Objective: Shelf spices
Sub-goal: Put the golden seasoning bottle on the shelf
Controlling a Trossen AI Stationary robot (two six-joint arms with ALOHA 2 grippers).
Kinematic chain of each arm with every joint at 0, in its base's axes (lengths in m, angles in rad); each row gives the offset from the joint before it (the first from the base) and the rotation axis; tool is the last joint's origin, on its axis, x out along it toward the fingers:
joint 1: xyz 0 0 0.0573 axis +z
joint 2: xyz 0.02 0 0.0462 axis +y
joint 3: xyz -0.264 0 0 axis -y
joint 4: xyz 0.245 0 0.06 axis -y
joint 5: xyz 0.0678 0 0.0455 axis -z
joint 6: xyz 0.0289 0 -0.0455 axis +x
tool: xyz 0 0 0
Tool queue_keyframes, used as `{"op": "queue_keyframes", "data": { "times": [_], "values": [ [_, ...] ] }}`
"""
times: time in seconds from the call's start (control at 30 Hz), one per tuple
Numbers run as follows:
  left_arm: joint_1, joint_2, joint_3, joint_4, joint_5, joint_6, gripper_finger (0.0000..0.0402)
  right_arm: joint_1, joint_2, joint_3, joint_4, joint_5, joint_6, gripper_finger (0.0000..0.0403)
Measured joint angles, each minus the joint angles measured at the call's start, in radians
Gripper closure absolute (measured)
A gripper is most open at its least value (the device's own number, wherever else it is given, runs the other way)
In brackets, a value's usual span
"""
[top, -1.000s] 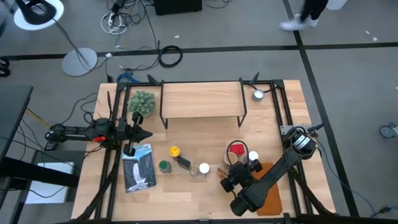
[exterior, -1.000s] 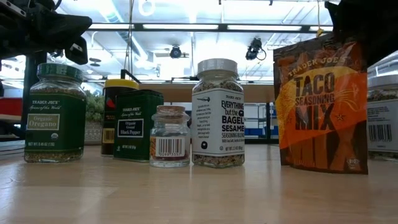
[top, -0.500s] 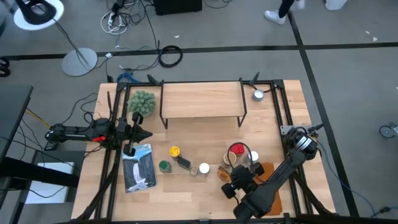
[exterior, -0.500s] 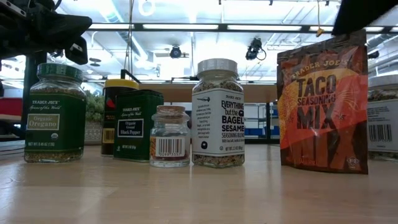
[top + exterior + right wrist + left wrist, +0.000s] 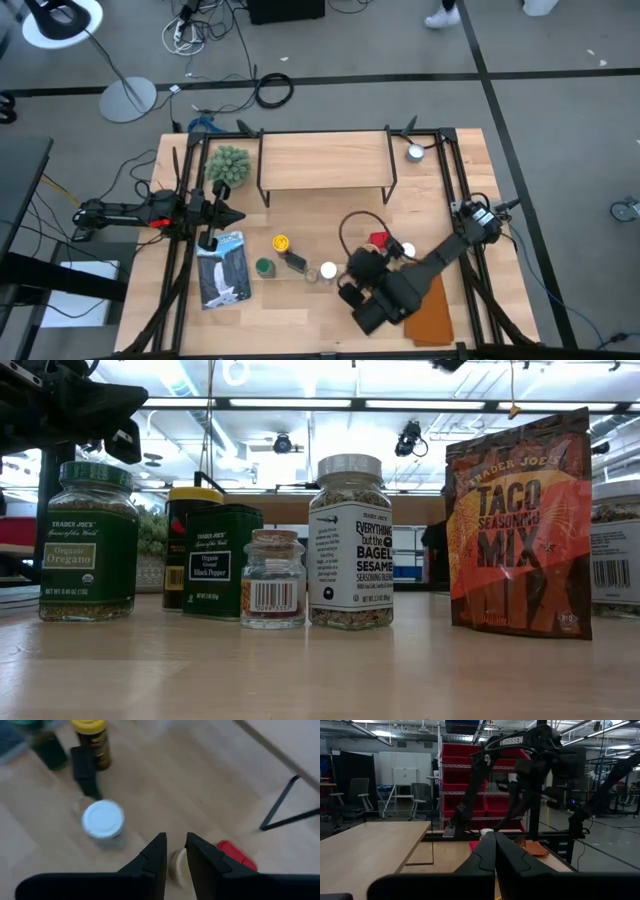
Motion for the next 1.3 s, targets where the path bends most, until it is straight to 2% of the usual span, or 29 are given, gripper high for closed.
{"op": "queue_keyframes", "data": {
  "times": [0.2,0.27,0.47,0.77,1.07,1.2,1.3],
  "values": [
    [0.000,0.000,0.000,0.001,0.000,0.000,0.0396,-0.099,0.000,0.000,-0.001,-0.107,-0.048,0.0330],
    [0.000,0.000,0.000,0.001,0.000,0.000,0.0396,-0.139,0.000,0.000,0.000,-0.159,-0.110,0.0325],
    [0.000,0.000,0.000,0.001,0.000,0.000,0.0396,-0.259,0.000,0.022,0.002,-0.286,-0.253,0.0289],
    [0.000,0.000,0.000,0.001,0.000,0.000,0.0396,-0.364,0.001,0.049,0.001,-0.465,-0.353,0.0177],
    [0.000,0.000,0.000,0.001,0.000,0.000,0.0396,-0.374,0.001,0.049,0.000,-0.566,-0.406,0.0051],
    [0.000,0.000,0.000,0.001,0.000,0.000,0.0396,-0.373,0.001,0.049,0.000,-0.608,-0.390,0.0020],
    [0.000,0.000,0.000,0.001,0.000,0.000,0.0396,-0.359,0.001,0.048,0.000,-0.607,-0.369,0.0011]
  ]
}}
